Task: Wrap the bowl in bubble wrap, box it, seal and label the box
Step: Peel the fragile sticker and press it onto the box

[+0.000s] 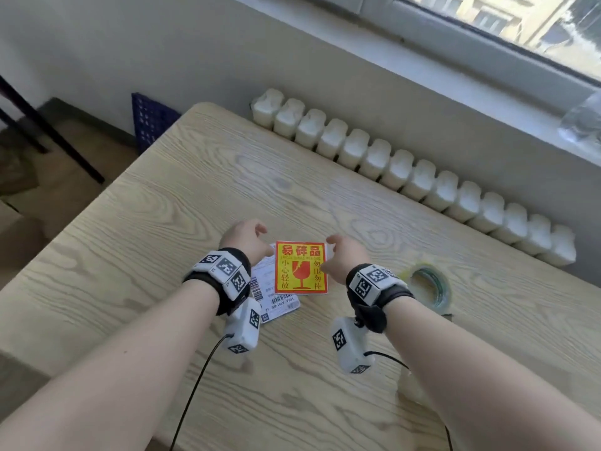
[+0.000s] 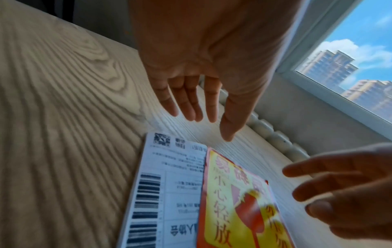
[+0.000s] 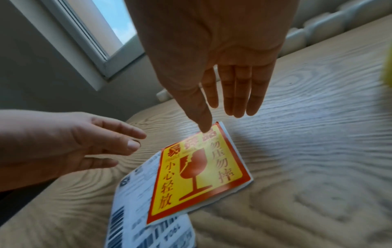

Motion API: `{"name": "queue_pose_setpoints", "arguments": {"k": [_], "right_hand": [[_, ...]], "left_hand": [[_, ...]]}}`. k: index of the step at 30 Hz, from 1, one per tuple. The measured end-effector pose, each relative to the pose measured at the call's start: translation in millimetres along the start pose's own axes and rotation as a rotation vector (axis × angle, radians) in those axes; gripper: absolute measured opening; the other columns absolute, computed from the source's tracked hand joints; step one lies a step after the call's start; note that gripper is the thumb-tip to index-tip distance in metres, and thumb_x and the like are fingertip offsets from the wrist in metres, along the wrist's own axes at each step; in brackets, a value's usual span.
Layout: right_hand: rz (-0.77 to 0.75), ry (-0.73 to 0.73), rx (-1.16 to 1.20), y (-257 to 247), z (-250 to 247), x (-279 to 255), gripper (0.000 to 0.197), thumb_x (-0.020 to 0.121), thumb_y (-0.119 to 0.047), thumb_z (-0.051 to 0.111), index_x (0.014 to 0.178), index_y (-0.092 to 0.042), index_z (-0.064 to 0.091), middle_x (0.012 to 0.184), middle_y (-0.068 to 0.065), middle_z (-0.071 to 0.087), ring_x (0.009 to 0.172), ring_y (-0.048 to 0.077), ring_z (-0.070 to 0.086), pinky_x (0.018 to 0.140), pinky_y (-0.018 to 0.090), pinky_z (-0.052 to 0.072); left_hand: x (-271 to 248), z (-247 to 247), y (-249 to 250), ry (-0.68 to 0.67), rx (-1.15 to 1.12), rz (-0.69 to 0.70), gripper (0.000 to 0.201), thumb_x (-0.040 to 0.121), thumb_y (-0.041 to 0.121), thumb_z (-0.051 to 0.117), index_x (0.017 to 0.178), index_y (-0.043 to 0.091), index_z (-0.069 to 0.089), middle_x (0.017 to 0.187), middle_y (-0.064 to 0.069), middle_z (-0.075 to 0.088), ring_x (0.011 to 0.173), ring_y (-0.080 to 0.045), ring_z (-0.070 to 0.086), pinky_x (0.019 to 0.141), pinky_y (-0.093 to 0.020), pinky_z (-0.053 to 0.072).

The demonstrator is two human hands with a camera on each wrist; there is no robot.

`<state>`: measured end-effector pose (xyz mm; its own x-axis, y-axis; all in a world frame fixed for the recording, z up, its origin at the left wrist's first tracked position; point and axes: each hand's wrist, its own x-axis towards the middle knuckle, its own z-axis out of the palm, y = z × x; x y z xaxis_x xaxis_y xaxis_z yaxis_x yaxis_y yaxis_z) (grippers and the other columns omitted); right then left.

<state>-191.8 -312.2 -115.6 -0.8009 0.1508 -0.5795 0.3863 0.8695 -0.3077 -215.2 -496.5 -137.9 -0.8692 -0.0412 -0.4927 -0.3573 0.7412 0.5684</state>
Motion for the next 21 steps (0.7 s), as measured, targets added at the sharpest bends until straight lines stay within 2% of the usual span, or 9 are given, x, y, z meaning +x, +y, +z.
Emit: {"name": "queue_pose_setpoints", "arguments": {"k": [2, 4, 8, 10, 12, 15, 19, 21], "right_hand": [[0.030, -0.010, 0.002, 4, 2, 12, 0.068, 0.079, -0.011, 0.070, 0.141, -0.019, 0.042, 0.128, 0.007, 0.058, 0.115, 0.025, 0.057, 0.086, 0.030, 0.048], [0.030, -0.014, -0.021, 6, 7, 20, 0.070, 0.074, -0.016, 0.077, 0.136, -0.022, 0.044, 0.121, 0.006, 0.058, 0.111, 0.024, 0.057, 0.082, 0.030, 0.047], [0.000, 0.066, 0.006, 11, 20, 29, 0.050, 0.070, -0.020, 0.079, 0.109, -0.030, 0.050, 0.107, 0.000, 0.055, 0.101, 0.022, 0.056, 0.076, 0.031, 0.045], [0.007, 0.078, 0.039, 10, 23, 35, 0.044, 0.068, -0.022, 0.080, 0.098, -0.030, 0.050, 0.105, -0.001, 0.055, 0.100, 0.020, 0.055, 0.074, 0.030, 0.043], [0.040, 0.078, 0.096, 9, 22, 39, 0.038, 0.067, -0.022, 0.082, 0.088, -0.028, 0.052, 0.105, -0.001, 0.056, 0.097, 0.019, 0.056, 0.075, 0.031, 0.046], [0.071, 0.100, 0.182, 8, 21, 44, 0.031, 0.069, -0.018, 0.081, 0.074, -0.026, 0.052, 0.097, -0.001, 0.060, 0.086, 0.016, 0.059, 0.065, 0.027, 0.044], [0.065, 0.118, 0.380, 9, 19, 42, 0.028, 0.073, -0.010, 0.076, 0.071, -0.023, 0.052, 0.079, -0.004, 0.063, 0.076, 0.015, 0.063, 0.065, 0.027, 0.049], [0.048, 0.103, 0.538, 8, 13, 37, 0.029, 0.073, -0.006, 0.078, 0.077, -0.023, 0.055, 0.080, -0.002, 0.067, 0.077, 0.015, 0.067, 0.071, 0.028, 0.053]], "left_hand": [[5, 7, 6, -0.021, 0.008, 0.070, 0.041, 0.072, 0.018, 0.079, 0.109, 0.019, 0.061, 0.115, -0.002, 0.058, 0.101, -0.018, 0.058, 0.087, -0.027, 0.044], [10, 17, 12, -0.086, 0.033, 0.108, 0.043, 0.069, 0.018, 0.081, 0.109, 0.019, 0.062, 0.112, -0.001, 0.057, 0.098, -0.017, 0.058, 0.086, -0.027, 0.045], [19, 30, 11, -0.133, 0.069, 0.106, 0.044, 0.065, 0.017, 0.082, 0.104, 0.022, 0.062, 0.111, -0.002, 0.054, 0.096, -0.019, 0.060, 0.088, -0.032, 0.049], [22, 33, 8, -0.113, 0.056, 0.094, 0.042, 0.064, 0.015, 0.082, 0.099, 0.023, 0.060, 0.109, -0.002, 0.055, 0.093, -0.018, 0.060, 0.088, -0.033, 0.050], [24, 33, 6, -0.100, 0.058, 0.093, 0.042, 0.064, 0.014, 0.082, 0.097, 0.025, 0.058, 0.105, -0.001, 0.056, 0.090, -0.016, 0.059, 0.085, -0.032, 0.050], [26, 34, 5, -0.095, 0.046, 0.089, 0.046, 0.063, 0.015, 0.082, 0.100, 0.025, 0.057, 0.102, 0.001, 0.058, 0.086, -0.014, 0.057, 0.082, -0.029, 0.048], [23, 32, 8, -0.063, 0.053, 0.099, 0.050, 0.064, 0.022, 0.083, 0.106, 0.026, 0.056, 0.105, 0.003, 0.052, 0.089, -0.014, 0.057, 0.085, -0.030, 0.048], [20, 29, 13, -0.023, 0.055, 0.121, 0.052, 0.067, 0.027, 0.083, 0.111, 0.026, 0.056, 0.108, 0.004, 0.049, 0.095, -0.015, 0.056, 0.088, -0.033, 0.048]]}}
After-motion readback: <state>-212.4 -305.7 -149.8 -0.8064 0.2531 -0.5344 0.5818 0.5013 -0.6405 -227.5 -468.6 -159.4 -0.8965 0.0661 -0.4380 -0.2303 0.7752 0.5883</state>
